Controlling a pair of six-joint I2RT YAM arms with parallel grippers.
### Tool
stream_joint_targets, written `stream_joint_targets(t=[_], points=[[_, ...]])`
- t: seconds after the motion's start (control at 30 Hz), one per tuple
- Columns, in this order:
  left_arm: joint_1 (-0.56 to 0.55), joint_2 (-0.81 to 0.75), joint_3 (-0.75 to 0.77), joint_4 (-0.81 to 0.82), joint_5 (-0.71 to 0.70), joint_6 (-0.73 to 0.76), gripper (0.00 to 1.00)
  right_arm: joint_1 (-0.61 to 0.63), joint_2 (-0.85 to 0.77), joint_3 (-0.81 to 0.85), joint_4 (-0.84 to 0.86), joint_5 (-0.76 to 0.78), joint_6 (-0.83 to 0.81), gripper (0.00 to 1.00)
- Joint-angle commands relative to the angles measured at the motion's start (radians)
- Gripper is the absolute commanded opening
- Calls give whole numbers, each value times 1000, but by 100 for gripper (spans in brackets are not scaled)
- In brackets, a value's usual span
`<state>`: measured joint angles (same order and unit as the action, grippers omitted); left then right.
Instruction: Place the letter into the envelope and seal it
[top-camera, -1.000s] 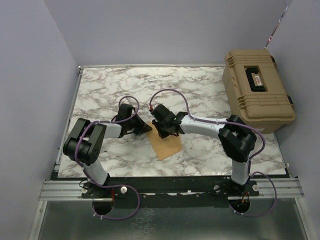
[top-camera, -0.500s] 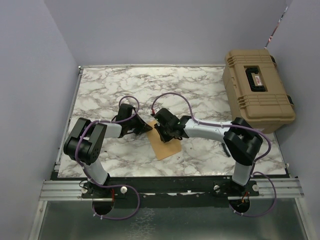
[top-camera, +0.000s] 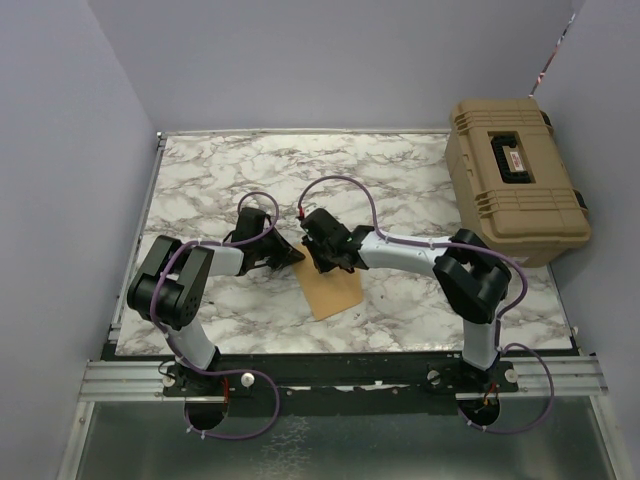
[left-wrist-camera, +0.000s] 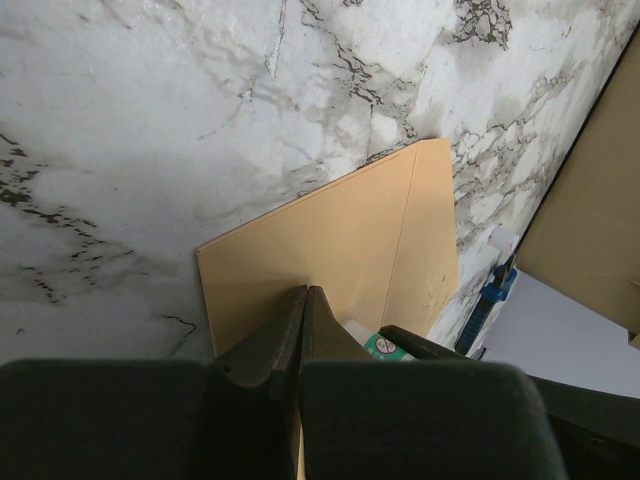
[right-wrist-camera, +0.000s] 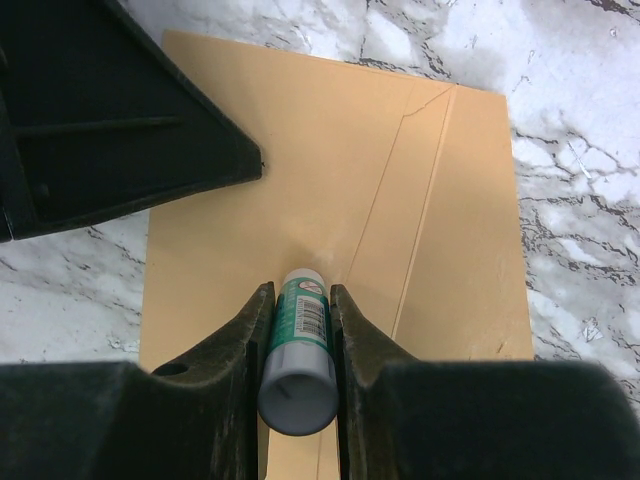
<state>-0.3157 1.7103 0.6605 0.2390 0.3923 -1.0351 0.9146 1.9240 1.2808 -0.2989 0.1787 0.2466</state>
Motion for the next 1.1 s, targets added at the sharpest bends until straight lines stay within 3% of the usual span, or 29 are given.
stream_joint_targets(t=[0.0,0.53,0.9,1.07], points=[[5,80,-43,-172,-171,73,0,-8,24,12,-11,-22,6,1],[5,74,-39,-173,-182,64,0,-8,-109,-132,-96,-244,-29,1],[5,73,-44,-172,-181,69,0,-13,-9,-29,-64,-5,-17,1],[5,74,-39,-172,-175,76,0,-22,1,35,-20,-14,-10,1]])
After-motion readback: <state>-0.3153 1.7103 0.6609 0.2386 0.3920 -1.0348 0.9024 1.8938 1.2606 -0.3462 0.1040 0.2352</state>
